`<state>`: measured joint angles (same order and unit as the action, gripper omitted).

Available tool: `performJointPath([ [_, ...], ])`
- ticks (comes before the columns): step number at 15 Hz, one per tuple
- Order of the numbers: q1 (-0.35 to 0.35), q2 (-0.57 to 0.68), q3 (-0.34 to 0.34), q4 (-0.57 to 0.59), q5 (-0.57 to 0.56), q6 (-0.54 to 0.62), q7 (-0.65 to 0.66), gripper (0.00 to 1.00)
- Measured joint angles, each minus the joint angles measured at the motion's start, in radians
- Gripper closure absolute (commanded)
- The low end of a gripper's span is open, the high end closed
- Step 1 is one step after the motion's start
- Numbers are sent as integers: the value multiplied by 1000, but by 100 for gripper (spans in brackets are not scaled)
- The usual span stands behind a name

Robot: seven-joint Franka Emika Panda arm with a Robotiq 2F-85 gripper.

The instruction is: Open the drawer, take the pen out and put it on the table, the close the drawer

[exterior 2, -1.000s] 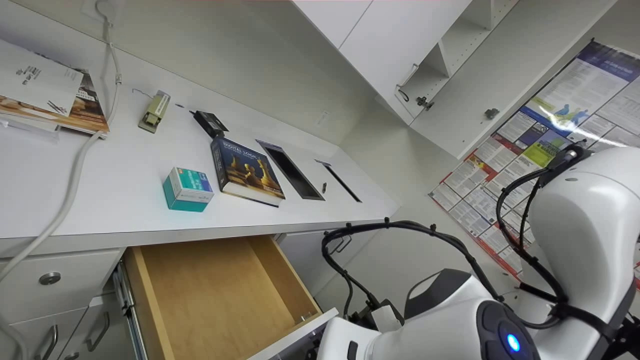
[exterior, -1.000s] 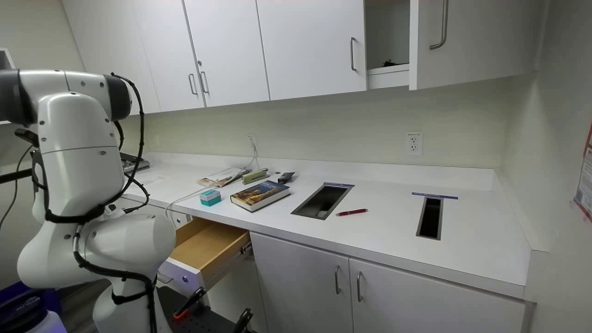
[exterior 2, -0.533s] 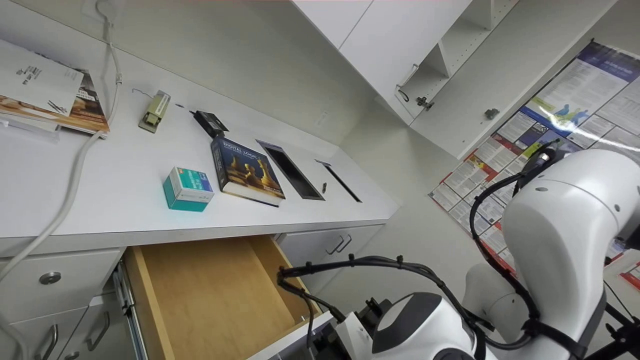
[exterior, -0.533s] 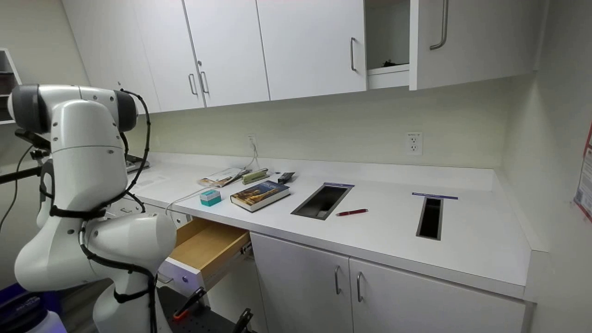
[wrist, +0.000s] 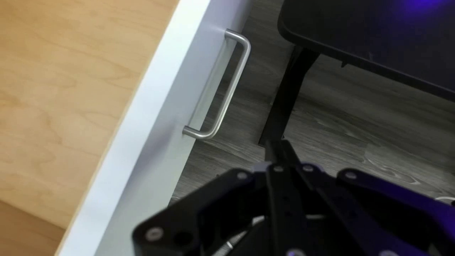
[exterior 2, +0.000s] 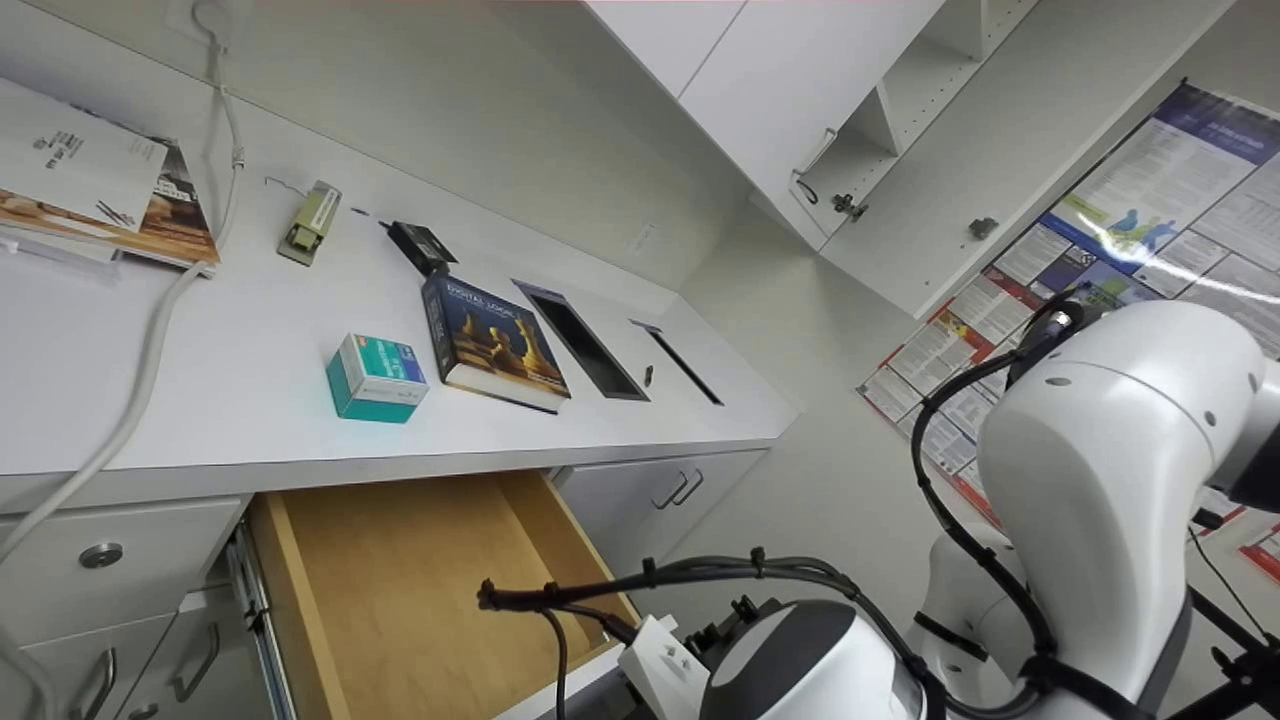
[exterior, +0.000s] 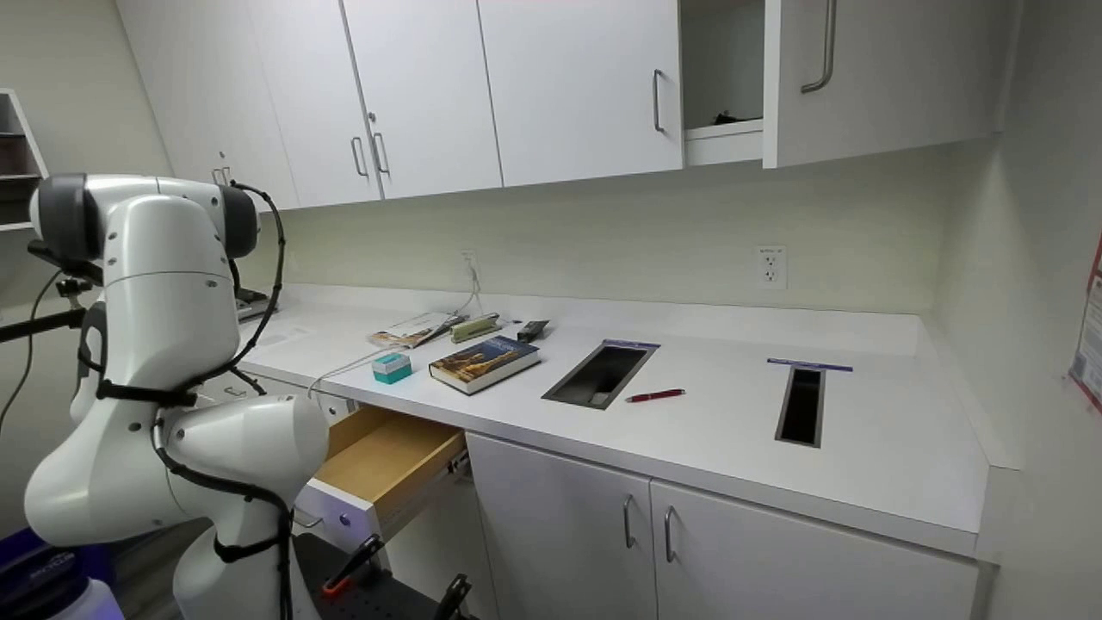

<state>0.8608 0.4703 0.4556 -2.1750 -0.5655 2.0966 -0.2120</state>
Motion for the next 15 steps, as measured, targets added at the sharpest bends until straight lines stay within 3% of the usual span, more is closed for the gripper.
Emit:
performJointPath([
  [3,2,0,-2,0,-15,0,-2,100],
  [5,10,0,-10,0,-85,0,-46,100],
  [15,4,1,-10,-5,-415,-1,-380,100],
])
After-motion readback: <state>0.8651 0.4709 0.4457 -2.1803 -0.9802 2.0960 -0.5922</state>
